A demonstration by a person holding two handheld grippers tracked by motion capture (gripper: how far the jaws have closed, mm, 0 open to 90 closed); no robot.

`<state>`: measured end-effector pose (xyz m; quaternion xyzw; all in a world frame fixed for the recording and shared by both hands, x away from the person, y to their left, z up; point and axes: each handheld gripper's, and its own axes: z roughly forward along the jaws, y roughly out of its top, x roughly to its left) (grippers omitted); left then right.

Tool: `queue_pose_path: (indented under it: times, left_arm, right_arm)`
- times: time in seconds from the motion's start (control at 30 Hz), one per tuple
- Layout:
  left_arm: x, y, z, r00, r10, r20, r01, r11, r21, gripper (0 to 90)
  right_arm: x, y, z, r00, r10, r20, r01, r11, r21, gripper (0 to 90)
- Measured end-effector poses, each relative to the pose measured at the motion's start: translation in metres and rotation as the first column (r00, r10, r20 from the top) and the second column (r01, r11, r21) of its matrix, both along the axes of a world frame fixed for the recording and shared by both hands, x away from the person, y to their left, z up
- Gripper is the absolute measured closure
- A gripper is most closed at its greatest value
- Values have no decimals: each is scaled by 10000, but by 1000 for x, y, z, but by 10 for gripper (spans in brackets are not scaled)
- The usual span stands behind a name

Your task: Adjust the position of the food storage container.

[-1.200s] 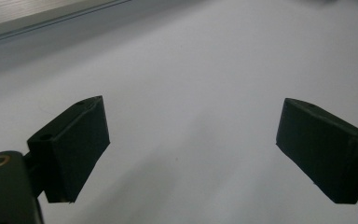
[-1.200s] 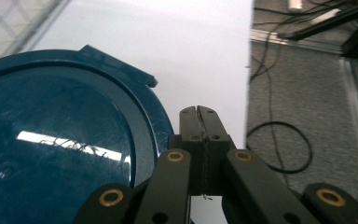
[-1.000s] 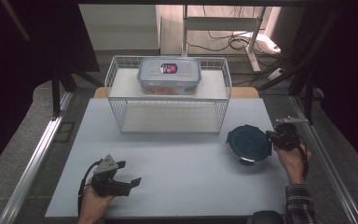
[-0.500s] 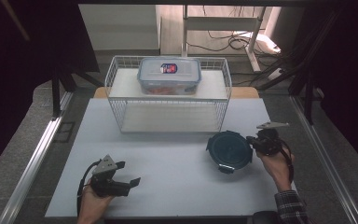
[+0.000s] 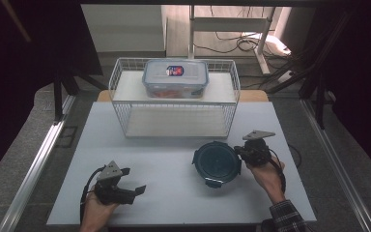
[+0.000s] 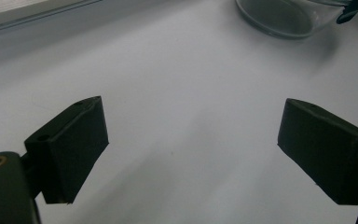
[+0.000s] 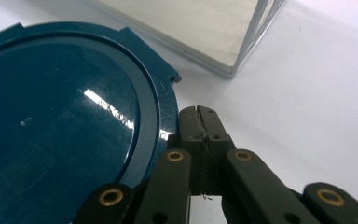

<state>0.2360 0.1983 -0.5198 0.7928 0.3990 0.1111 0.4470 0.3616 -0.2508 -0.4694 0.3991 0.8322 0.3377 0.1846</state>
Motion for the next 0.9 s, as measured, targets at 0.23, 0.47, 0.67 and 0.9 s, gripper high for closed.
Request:
queue_pose_path:
  times: [0.23,0.47,0.67,0.9]
  left_arm:
    - [0,1,0,10000,32,-4,-32,10000,-34,80]
    - [0,-1,0,10000,-20,-21,20,10000,45,81]
    - [1,-1,-2,9999,-23,-112,23,10000,6,81]
    - [1,-2,-2,9999,-57,-139,56,10000,-15,82]
  right_arm:
    - [-21,-12,2,9978,-656,-47,656,9978,-38,895]
    - [-35,-16,-7,9948,-890,-502,888,9960,-69,896]
    - [-35,-8,-9,9960,-599,-663,611,9980,155,897]
    - [-35,17,-10,9978,80,-663,-72,9999,124,896]
